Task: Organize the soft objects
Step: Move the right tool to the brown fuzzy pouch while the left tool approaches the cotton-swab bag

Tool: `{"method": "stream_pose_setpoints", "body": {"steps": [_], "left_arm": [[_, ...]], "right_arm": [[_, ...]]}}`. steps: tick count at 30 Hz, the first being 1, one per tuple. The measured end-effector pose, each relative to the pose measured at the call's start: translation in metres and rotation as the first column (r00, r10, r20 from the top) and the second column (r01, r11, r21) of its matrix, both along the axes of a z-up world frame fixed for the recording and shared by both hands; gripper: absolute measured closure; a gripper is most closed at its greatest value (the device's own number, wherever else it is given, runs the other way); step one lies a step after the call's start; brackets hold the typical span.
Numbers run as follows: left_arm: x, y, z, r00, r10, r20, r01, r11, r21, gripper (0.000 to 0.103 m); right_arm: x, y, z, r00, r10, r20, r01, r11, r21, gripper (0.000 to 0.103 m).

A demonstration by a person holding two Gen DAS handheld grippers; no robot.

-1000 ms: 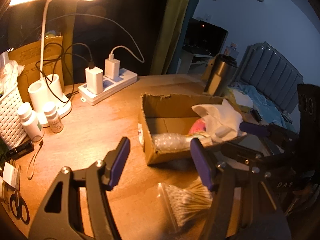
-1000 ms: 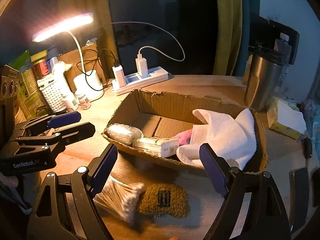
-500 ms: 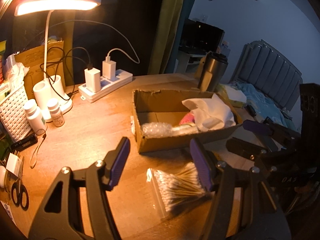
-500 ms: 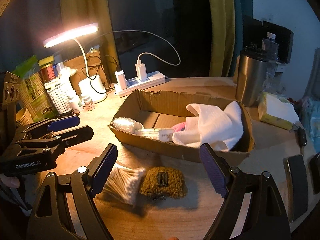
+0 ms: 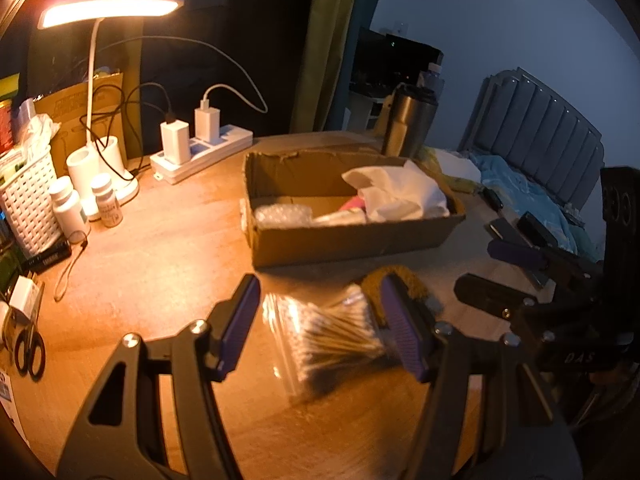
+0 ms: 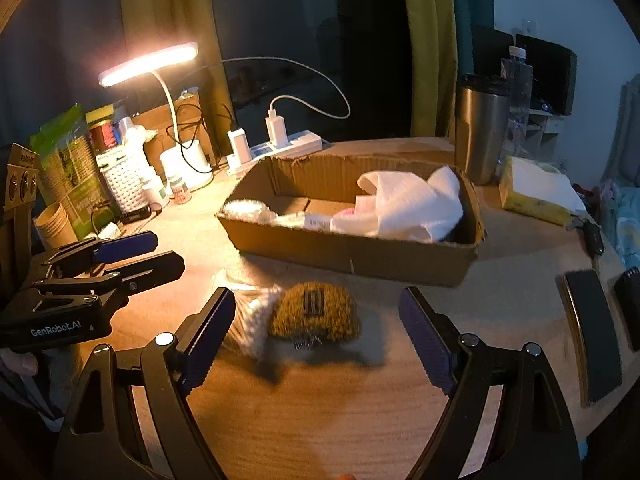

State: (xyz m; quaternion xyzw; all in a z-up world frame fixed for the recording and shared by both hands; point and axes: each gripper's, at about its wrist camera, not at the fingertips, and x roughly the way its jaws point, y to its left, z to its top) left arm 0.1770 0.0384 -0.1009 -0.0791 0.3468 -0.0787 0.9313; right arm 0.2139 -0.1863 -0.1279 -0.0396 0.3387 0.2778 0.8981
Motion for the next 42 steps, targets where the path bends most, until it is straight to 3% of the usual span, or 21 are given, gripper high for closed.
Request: {"method": "stream_pose_setpoints", "body": {"steps": [15,17,19,34,42], "left_arm": [[-0.028,-0.021,-0.038,0.998,0.016,-0.066,-0.016,1.000,0.000,0.037],[-0.030,-0.023,-0.042,0.997,0.013,-0.076,-0.013,1.000,0.000,0.028],[-0.030,-0.026,-0.046,0.996,0.010,-0.090,-0.010,1.000,0.000,0.026],[-0.001,-0.041,-0.069,0.982,0.017,-0.188,-0.010,0.999,0.043,0.026],[0.011,-0.047,-0.063,0.984,-0.001,-0.178,0.010,0.999,0.050,0.025]], "right_arm": [[-0.022,-0.020,-0.037,0.999,0.008,-0.050,-0.008,1.000,-0.002,0.017],[-0.021,-0.021,-0.042,0.998,0.010,-0.058,-0.010,1.000,0.004,0.017],[-0.020,-0.023,-0.045,0.998,0.010,-0.064,-0.009,1.000,0.010,0.017],[0.004,-0.036,-0.059,0.994,0.001,-0.109,0.003,0.999,0.038,0.017],[0.016,-0.037,-0.059,0.993,-0.001,-0.117,0.008,0.998,0.055,0.017]]}}
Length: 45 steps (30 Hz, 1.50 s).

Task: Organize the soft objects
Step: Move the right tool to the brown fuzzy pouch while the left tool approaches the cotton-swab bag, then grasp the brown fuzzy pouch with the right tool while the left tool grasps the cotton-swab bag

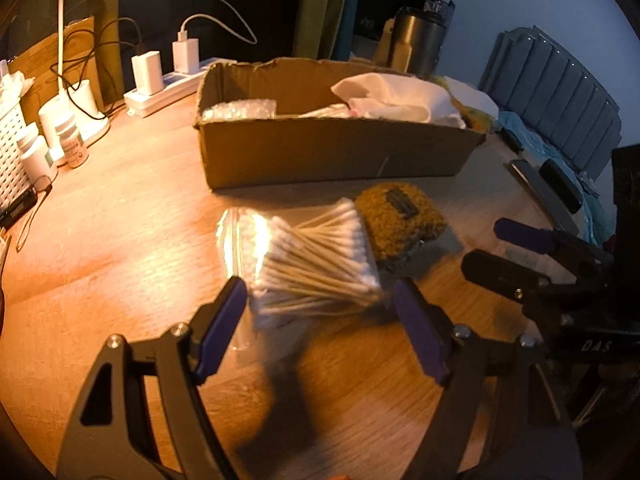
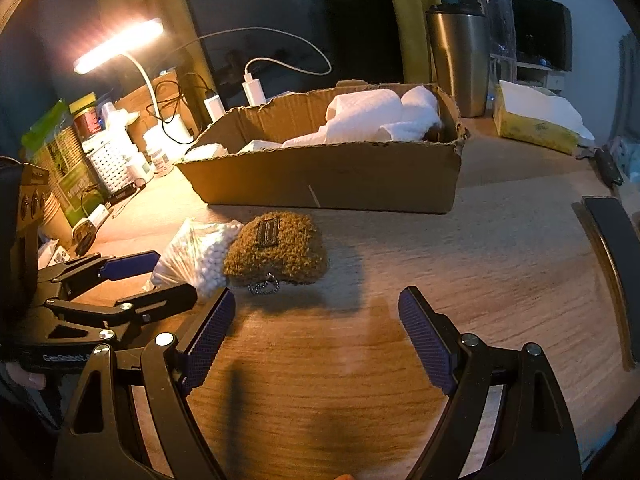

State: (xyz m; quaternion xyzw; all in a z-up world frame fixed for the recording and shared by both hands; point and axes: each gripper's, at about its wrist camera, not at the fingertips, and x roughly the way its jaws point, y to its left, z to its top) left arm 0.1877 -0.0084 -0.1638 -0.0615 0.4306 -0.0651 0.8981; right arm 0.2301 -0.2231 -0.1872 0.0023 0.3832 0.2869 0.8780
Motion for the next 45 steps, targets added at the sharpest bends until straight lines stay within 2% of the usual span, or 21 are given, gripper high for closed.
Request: {"method": "stream_pose_setpoints", "body": {"steps": [11,24,26,29,38,39,45], "left_arm": [[0.022,0.001,-0.013,0.999,0.016,-0.048,-0.016,1.000,0.004,0.012],[0.029,0.001,-0.019,1.000,-0.009,-0.028,0.010,0.999,0.033,0.013],[0.030,0.004,-0.019,1.000,-0.014,-0.022,0.014,1.000,0.022,0.020],[0.029,0.006,-0.018,1.000,-0.018,-0.013,0.018,1.000,0.015,0.022],[0.029,0.016,-0.018,1.000,-0.019,-0.002,0.019,0.999,-0.033,0.032],[0.030,0.017,-0.018,1.000,-0.019,-0.001,0.019,0.999,-0.036,0.032],[0.028,0.020,-0.018,1.000,-0.012,0.003,0.012,0.999,-0.042,0.034]], "right_arm": [[0.012,0.002,-0.003,1.000,0.002,-0.015,-0.002,1.000,-0.006,0.017],[0.035,0.023,-0.007,0.999,0.024,-0.046,-0.024,1.000,-0.019,0.017],[0.038,0.027,-0.008,0.998,0.031,-0.051,-0.032,0.999,-0.021,0.017],[0.043,0.035,-0.009,0.997,0.041,-0.062,-0.043,0.999,-0.029,0.017],[0.044,0.054,-0.011,0.992,0.093,-0.082,-0.096,0.995,-0.030,0.047],[0.044,0.055,-0.011,0.991,0.100,-0.086,-0.102,0.994,-0.025,0.054],[0.039,0.056,-0.007,0.992,0.108,-0.067,-0.110,0.994,-0.027,0.062]]}}
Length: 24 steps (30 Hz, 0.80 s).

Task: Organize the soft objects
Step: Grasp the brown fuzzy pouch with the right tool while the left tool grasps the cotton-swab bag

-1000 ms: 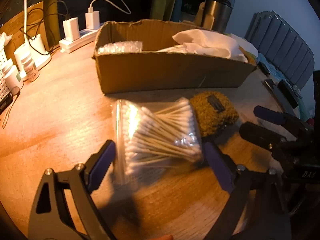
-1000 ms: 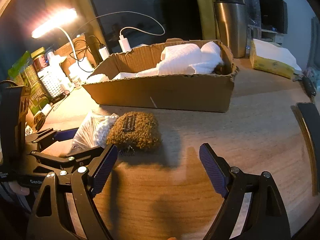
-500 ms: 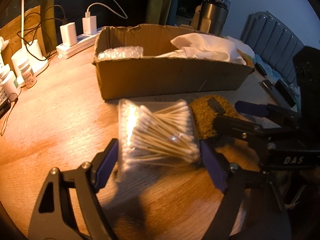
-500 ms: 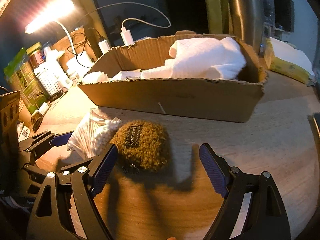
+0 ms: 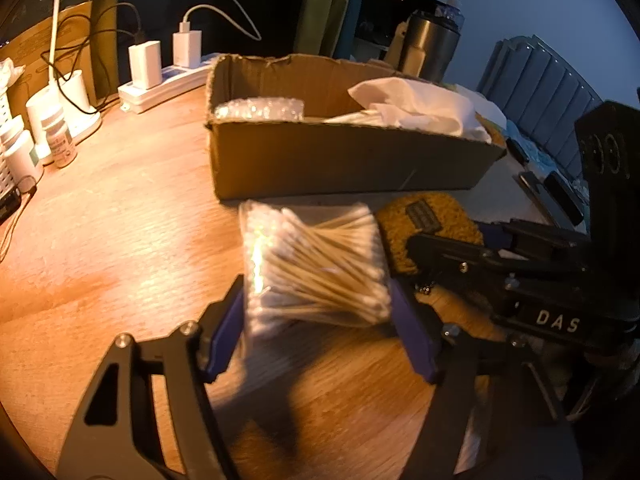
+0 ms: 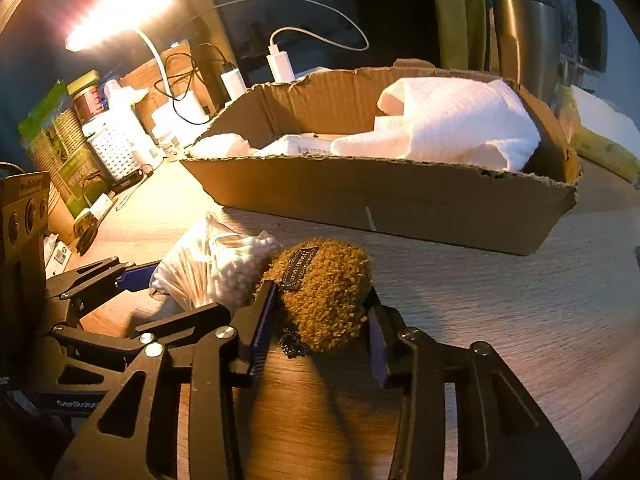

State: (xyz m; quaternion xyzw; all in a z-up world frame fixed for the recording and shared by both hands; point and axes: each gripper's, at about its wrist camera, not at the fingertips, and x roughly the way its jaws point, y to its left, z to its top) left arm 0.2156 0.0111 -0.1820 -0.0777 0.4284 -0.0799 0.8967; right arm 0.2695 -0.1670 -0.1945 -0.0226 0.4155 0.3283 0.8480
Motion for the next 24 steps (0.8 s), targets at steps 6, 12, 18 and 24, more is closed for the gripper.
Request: {"method": "stream_pose_setpoints", "body": {"steps": [6,12,18,24], "left_arm": [[-0.008,0.005,0.006,0.999,0.028,0.026,-0.028,1.000,-0.001,0.034],[-0.019,0.011,0.017,0.997,0.048,0.063,-0.048,0.999,-0.006,0.034],[-0.032,0.015,0.032,0.993,0.062,0.100,-0.062,0.998,0.000,0.034],[-0.045,0.018,0.050,0.987,0.075,0.146,-0.077,0.997,0.011,0.034]], "right_arm": [[-0.007,-0.002,0.007,1.000,0.005,0.031,-0.005,1.000,0.002,0.066],[-0.019,-0.005,0.020,0.998,0.007,0.067,-0.008,1.000,0.018,0.066],[-0.030,-0.007,0.034,0.995,0.011,0.103,-0.015,0.999,0.034,0.066],[-0.040,-0.012,0.051,0.990,0.007,0.143,-0.015,0.998,0.055,0.066]]}}
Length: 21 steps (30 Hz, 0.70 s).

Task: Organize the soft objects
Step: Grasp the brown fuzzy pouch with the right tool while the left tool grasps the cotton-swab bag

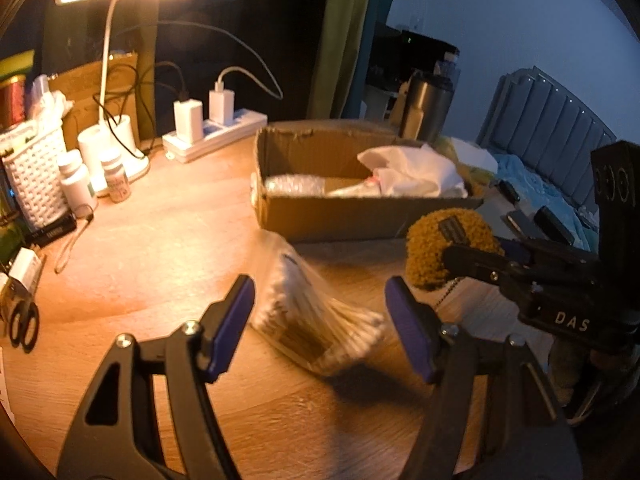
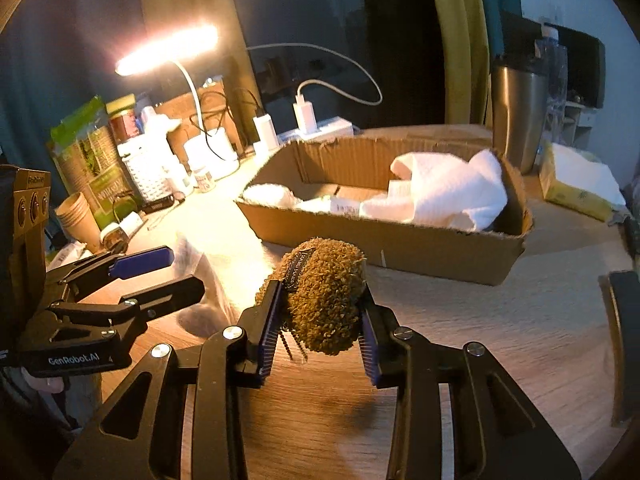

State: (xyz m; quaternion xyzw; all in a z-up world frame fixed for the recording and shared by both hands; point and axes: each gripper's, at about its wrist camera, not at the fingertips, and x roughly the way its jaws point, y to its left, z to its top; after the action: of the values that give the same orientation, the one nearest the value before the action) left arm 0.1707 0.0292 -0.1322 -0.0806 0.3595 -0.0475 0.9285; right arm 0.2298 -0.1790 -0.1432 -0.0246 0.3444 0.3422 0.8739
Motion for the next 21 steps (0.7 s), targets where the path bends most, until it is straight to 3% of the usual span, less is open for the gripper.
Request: {"method": "stream_pose_setpoints", "body": {"steps": [11,14,18,21], "left_arm": [[-0.007,-0.003,0.036,0.997,0.010,0.081,-0.012,0.999,0.029,0.034],[-0.004,-0.002,0.034,0.997,0.009,0.070,-0.012,0.999,0.033,0.034],[0.006,-0.002,0.019,1.000,0.000,-0.001,0.000,1.000,0.020,0.033],[0.011,-0.006,0.010,1.000,-0.003,-0.023,0.003,1.000,0.020,0.017]], "right_arm": [[-0.004,-0.012,0.028,0.998,0.004,0.065,-0.007,0.999,0.034,0.066],[-0.003,-0.016,0.029,0.998,0.000,0.069,-0.003,0.999,0.047,0.066],[-0.001,-0.022,0.024,0.998,-0.007,0.056,0.004,0.998,0.055,0.066],[0.001,-0.027,0.018,0.999,-0.015,0.042,0.012,0.998,0.061,0.066]]}}
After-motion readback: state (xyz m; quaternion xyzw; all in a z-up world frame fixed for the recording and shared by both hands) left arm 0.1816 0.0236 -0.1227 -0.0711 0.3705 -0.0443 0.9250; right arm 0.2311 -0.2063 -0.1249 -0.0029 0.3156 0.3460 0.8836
